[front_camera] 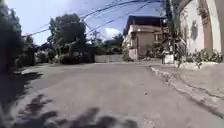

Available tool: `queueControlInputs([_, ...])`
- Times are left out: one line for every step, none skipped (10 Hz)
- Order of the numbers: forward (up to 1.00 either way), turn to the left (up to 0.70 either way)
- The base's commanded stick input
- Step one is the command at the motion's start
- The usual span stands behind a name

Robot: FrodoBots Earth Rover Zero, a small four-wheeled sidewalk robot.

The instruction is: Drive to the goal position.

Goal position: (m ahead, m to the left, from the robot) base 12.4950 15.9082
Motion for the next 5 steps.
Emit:
queueControlInputs([1.00, -0.02])
queueControlInputs([1.00, 0.09])
queueControlInputs([1.00, 0.09])
queueControlInputs([1.00, -0.30])
queueControlInputs([1.00, -0.31])
